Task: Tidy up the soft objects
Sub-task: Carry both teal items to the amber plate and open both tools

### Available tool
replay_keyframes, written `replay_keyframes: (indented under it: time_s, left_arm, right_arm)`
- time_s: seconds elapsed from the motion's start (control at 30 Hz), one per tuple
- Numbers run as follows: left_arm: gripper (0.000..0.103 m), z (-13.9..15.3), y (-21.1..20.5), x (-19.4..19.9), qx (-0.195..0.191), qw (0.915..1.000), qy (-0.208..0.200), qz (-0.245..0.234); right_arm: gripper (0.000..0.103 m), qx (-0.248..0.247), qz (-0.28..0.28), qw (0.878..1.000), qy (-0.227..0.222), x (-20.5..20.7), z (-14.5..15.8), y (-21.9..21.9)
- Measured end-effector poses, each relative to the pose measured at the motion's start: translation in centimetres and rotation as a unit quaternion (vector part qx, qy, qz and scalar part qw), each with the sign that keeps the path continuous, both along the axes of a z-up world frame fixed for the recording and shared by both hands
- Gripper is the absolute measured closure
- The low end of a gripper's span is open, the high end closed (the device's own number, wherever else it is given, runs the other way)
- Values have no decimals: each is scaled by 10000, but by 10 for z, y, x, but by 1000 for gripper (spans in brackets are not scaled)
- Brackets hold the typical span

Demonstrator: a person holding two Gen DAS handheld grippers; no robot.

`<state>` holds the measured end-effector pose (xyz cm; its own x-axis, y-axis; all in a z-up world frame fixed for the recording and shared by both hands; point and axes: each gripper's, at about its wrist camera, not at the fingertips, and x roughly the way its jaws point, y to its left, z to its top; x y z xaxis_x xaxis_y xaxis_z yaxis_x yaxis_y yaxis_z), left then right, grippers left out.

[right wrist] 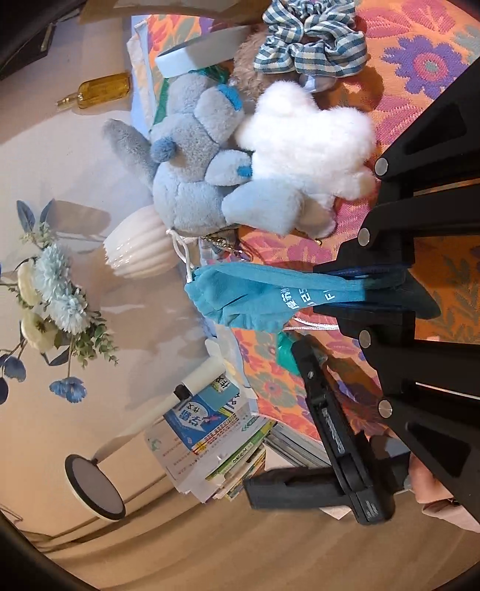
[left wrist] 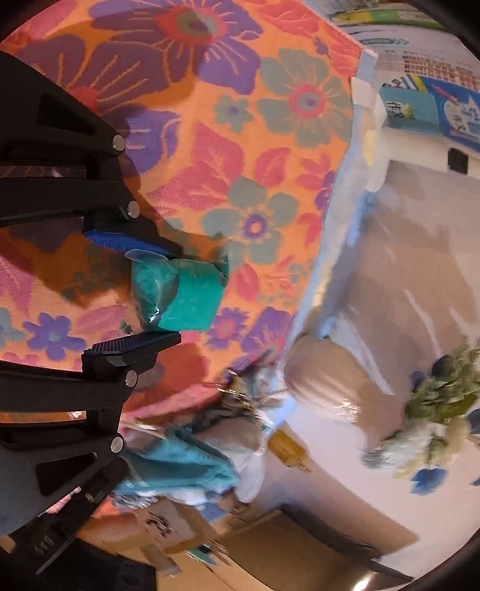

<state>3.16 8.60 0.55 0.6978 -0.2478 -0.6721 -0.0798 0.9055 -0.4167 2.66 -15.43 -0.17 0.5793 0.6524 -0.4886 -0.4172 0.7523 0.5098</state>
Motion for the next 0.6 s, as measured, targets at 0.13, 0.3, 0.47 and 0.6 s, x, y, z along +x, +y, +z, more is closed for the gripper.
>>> replay_keyframes:
  time_s: [0.13, 0.3, 0.47, 0.6]
  left_arm:
    - [67, 2, -5, 0, 153, 9999, 40, 20]
    - [67, 3, -2, -1, 80, 9998, -7, 157]
    - [67, 13, 0, -26, 226, 9987, -220, 396]
    - [67, 29, -18, -56, 252, 9976, -566, 301]
  right_arm:
    - [91, 23, -33, 10000, 52, 1, -2, 0]
    - [91, 117, -187, 9998, 25, -1, -1, -5]
    - [91, 458, -368, 9983, 58, -13, 2, -17]
    - [91, 758, -386, 9964, 39, -34, 19, -31]
